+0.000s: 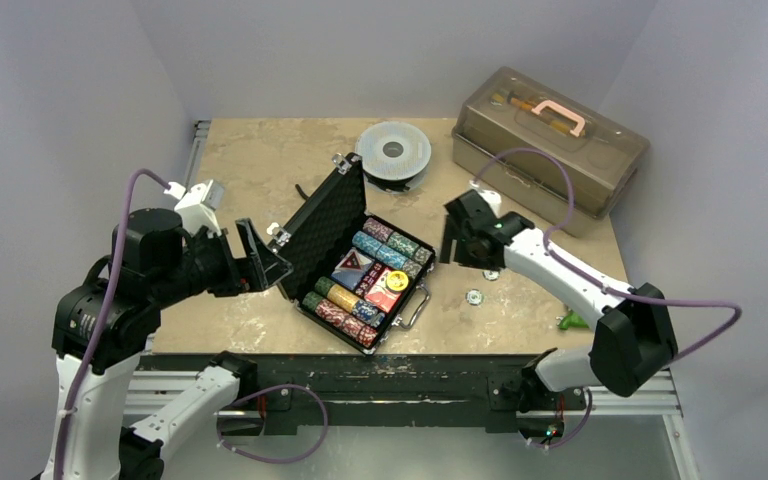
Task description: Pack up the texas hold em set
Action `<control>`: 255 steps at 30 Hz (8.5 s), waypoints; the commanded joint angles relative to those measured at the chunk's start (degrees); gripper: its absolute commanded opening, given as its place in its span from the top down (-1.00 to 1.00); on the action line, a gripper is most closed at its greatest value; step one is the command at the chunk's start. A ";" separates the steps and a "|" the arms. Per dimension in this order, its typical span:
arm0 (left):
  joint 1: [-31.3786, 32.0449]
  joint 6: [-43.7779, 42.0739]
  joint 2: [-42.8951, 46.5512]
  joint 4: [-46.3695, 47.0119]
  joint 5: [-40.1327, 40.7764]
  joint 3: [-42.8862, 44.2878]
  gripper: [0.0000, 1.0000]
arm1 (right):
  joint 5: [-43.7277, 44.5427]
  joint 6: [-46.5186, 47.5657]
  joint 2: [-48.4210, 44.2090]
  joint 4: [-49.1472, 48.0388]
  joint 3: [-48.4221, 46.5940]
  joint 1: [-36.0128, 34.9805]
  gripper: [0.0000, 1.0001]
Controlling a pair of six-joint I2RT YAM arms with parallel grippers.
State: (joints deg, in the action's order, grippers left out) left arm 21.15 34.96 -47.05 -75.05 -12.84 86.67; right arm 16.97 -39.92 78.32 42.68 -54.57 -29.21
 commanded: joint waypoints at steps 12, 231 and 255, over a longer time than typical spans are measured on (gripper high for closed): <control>0.39 4.09 -2.97 6.14 -3.32 0.11 -0.60 | -5.58 -3.42 9.84 -6.01 1.52 15.11 -0.46; 0.39 3.91 -3.92 4.31 1.25 1.57 -0.60 | -11.32 11.00 14.81 -9.41 -3.06 22.80 0.38; 0.37 3.89 -4.59 5.66 -1.45 0.40 -0.60 | -13.72 12.68 21.18 -8.48 -15.61 10.31 -0.44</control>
State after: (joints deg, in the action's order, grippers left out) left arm 21.15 39.77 -51.48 -71.37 -13.13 87.26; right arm 3.20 -27.53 94.11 33.54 -60.53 -14.76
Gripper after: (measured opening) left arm 0.799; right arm 0.676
